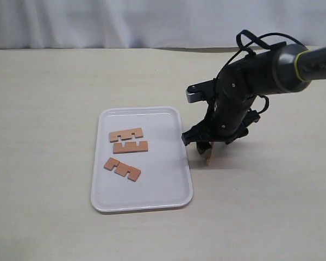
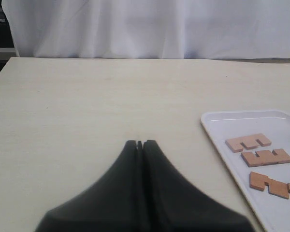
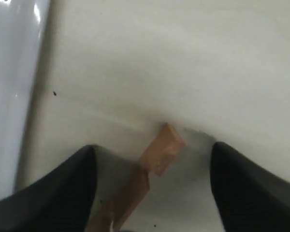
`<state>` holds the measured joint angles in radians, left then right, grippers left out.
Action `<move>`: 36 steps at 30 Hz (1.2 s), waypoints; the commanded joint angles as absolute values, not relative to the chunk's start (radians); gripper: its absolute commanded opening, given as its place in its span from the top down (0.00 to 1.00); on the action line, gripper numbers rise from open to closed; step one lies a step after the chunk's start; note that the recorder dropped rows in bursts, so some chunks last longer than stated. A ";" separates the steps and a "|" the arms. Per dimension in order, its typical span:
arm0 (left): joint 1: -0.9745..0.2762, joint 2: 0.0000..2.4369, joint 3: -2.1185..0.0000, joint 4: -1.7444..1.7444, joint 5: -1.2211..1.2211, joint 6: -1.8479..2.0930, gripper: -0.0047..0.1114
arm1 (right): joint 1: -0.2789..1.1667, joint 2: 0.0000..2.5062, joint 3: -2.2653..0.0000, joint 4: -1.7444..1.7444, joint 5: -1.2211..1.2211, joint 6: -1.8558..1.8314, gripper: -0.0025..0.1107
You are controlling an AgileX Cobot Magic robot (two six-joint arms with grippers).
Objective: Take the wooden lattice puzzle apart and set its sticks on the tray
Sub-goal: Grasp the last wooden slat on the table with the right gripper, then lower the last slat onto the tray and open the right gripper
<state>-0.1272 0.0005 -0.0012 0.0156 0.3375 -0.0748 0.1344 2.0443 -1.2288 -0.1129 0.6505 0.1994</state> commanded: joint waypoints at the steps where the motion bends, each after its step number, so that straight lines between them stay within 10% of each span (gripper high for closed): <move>1: -0.130 0.000 0.000 0.015 0.325 -0.073 0.96 | 0.129 2.045 -1.224 -0.120 0.633 0.205 0.66; 4: -0.130 0.000 0.000 0.015 0.325 -0.073 0.96 | 0.129 2.044 -1.224 -0.120 0.650 0.175 0.94; 28: -0.130 0.000 0.000 0.015 0.323 -0.073 0.96 | 0.373 1.936 -1.244 0.015 0.509 0.035 0.94; 36: -0.130 0.000 0.000 0.015 0.323 -0.073 0.96 | 0.373 2.003 -1.244 0.029 0.474 0.037 0.57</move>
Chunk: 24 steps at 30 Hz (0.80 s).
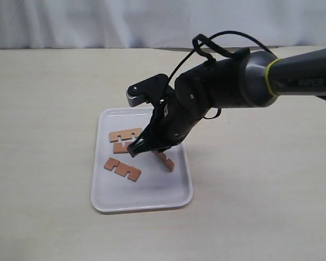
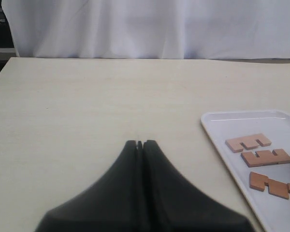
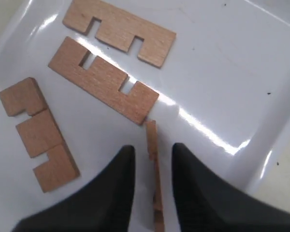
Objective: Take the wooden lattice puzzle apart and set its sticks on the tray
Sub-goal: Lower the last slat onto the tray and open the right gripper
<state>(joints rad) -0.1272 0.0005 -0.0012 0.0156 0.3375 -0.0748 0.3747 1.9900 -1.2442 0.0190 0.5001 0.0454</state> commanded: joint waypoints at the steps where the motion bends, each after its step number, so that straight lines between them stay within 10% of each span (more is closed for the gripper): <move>1: -0.130 0.000 0.000 0.015 0.323 -0.073 0.96 | 0.373 2.003 -1.244 0.027 0.474 0.037 0.52; 11: -0.130 0.000 0.000 0.015 0.325 -0.073 0.96 | 0.373 1.864 -1.278 -0.018 0.595 -0.023 0.38; 18: -0.130 0.000 0.000 0.015 0.325 -0.073 0.96 | 0.357 1.801 -1.260 -0.089 0.713 0.011 0.95; 24: -0.130 0.000 0.000 0.015 0.325 -0.073 0.96 | 0.169 1.711 -1.125 0.013 0.704 0.022 0.94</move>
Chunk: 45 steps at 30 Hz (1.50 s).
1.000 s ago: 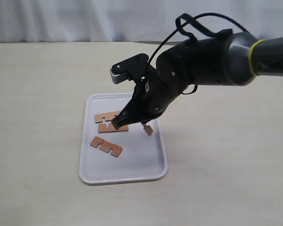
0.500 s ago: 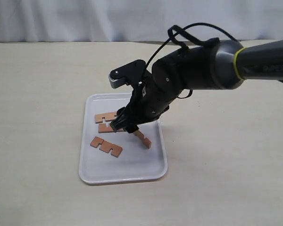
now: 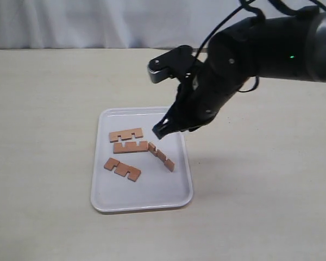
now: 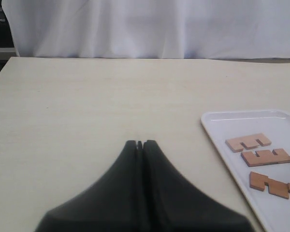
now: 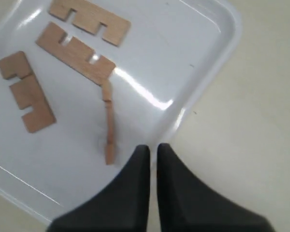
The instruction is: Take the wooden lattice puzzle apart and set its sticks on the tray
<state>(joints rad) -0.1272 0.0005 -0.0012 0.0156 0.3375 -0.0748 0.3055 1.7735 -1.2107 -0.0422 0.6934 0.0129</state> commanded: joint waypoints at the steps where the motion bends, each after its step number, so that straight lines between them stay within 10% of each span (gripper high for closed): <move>1: -0.130 0.000 0.000 0.015 0.325 -0.073 0.96 | 0.122 1.687 -1.092 0.019 0.704 0.022 0.94; 11: -0.130 0.000 0.000 0.015 0.325 -0.073 0.96 | -0.221 1.200 -0.767 0.090 0.683 -0.015 0.94; 27: -0.130 0.000 0.000 0.015 0.323 -0.073 0.96 | -0.183 0.318 -0.268 0.119 0.083 -0.074 0.94; 45: -0.130 0.000 0.000 0.015 0.323 -0.073 0.96 | -0.183 0.000 -0.244 0.119 -0.032 -0.065 0.94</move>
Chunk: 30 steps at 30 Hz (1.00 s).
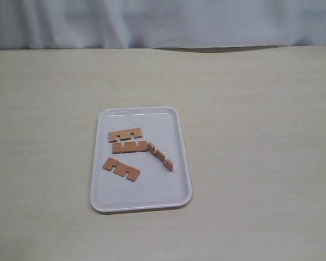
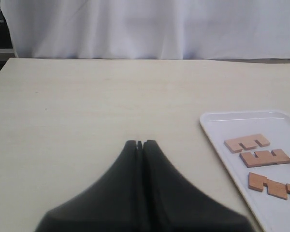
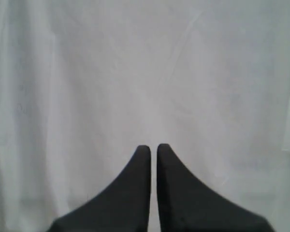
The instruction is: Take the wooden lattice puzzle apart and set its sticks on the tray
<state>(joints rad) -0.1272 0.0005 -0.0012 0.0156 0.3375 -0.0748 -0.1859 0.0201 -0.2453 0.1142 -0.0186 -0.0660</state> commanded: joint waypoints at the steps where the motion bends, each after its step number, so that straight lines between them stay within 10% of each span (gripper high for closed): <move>1: -0.130 0.000 0.000 0.015 0.323 -0.073 0.96 | -0.183 0.000 -0.246 0.119 -0.039 -0.065 0.94; 30: -0.128 0.000 0.000 0.015 0.325 -0.073 0.96 | -0.183 0.000 0.000 0.042 0.227 0.068 0.94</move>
<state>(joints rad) -0.1272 0.0005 -0.0012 0.0156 0.3375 -0.0748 -0.1859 0.0045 -0.0021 0.0482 0.2153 0.0631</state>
